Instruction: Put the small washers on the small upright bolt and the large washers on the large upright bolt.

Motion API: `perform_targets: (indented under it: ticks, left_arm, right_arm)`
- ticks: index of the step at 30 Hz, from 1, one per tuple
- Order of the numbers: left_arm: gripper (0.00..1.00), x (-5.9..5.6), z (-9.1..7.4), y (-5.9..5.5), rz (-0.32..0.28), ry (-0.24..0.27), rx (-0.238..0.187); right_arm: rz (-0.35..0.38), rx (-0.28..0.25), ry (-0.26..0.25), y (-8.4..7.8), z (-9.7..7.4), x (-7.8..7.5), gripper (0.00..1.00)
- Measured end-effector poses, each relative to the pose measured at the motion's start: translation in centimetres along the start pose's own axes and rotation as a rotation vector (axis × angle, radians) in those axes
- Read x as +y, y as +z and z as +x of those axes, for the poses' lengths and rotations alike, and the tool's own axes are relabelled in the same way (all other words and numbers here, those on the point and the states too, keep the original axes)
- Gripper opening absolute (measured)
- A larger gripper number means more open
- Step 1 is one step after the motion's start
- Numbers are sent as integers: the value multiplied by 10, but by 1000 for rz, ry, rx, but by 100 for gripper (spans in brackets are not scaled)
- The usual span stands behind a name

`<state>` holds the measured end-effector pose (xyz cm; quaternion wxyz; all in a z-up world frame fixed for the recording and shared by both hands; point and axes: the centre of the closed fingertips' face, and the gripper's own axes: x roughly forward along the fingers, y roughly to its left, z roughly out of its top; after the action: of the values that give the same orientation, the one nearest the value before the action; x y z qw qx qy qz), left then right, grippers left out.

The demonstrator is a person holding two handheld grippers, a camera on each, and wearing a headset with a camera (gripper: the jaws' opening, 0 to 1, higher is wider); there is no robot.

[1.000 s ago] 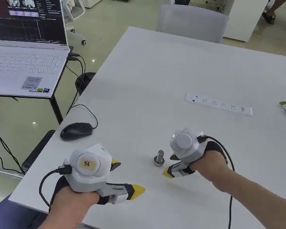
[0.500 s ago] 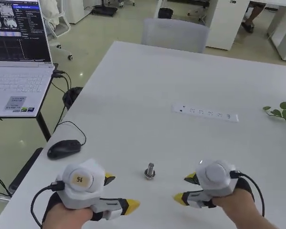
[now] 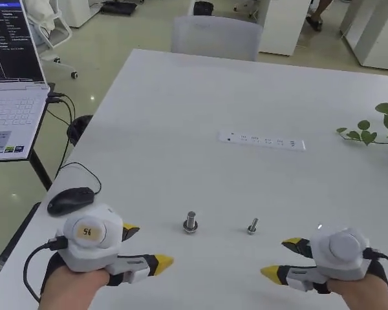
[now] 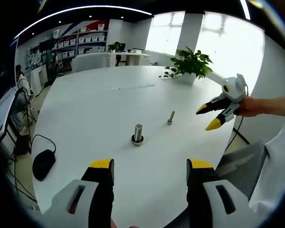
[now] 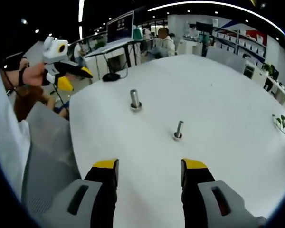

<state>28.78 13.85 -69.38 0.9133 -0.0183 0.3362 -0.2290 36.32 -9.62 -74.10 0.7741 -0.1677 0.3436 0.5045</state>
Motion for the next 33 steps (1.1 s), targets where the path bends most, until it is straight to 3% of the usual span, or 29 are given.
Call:
perform_targets:
  ticks: [7,17,33]
  left_arm:
    - [62,2,-1,2,-4,2,-11]
    - [62,1,-3,6,-22,4,-31]
    - [63,1,-10,2,-42,17,-33]
  right_arm:
    - [53,-40,-23,-11,-12,-1,59]
    - [104,-107,-33,-4,-19,1,66]
    - [109,-100,-29,-14,-23,9,70]
